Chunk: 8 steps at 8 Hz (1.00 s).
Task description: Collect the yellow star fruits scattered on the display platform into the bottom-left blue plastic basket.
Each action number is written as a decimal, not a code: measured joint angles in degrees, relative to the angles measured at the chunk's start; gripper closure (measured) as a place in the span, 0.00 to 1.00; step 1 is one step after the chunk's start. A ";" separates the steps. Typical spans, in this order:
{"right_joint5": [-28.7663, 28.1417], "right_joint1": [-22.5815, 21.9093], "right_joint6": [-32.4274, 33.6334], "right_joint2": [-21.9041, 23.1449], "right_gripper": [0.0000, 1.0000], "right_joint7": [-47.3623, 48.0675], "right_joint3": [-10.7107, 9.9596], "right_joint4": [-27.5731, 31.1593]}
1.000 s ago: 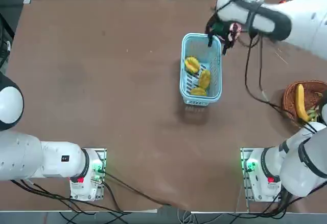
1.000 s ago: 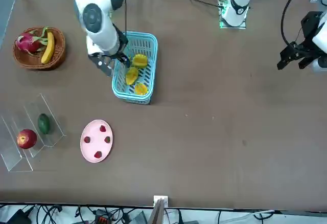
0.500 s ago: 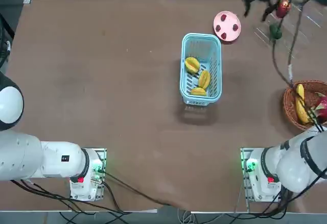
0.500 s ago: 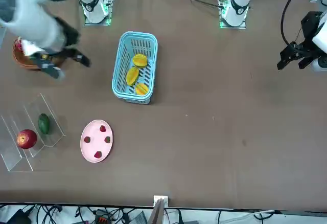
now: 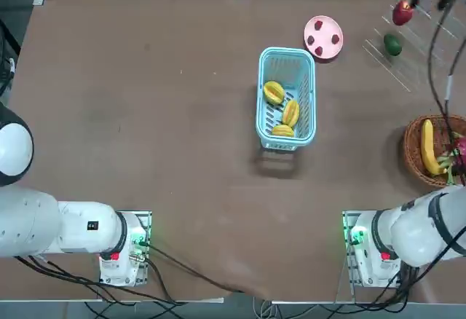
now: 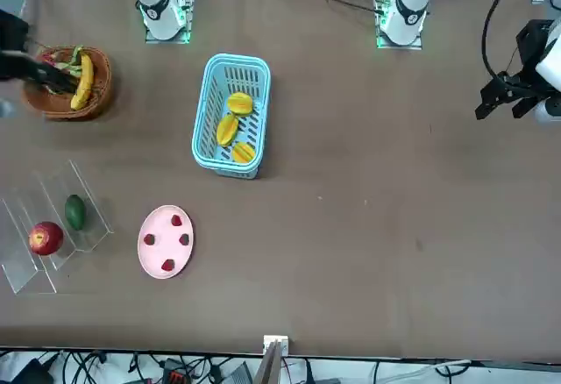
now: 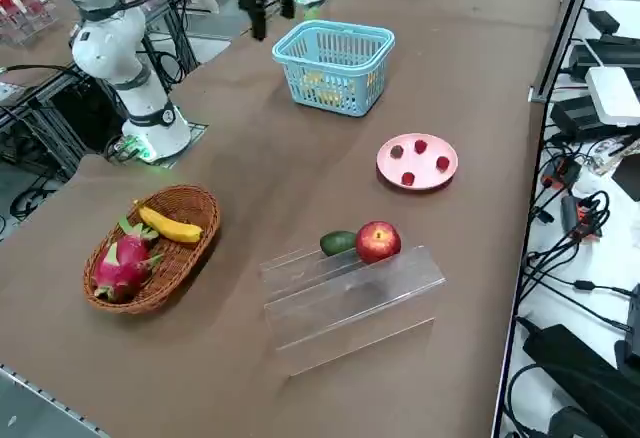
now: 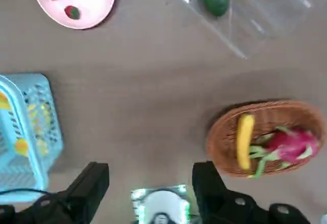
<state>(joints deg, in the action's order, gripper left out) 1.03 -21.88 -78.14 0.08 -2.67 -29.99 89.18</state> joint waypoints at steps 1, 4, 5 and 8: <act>1.76 0.38 0.25 1.94 0.00 -6.03 -0.67 -0.11; 3.89 -0.49 0.36 4.55 0.00 -10.51 0.87 -1.37; 3.95 -0.89 0.35 3.26 0.00 -10.14 1.85 -3.54; 3.95 -1.83 0.39 0.10 0.00 -7.49 3.39 -7.37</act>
<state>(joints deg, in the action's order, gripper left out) 4.98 -23.71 -77.75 0.18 -10.17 -26.61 81.82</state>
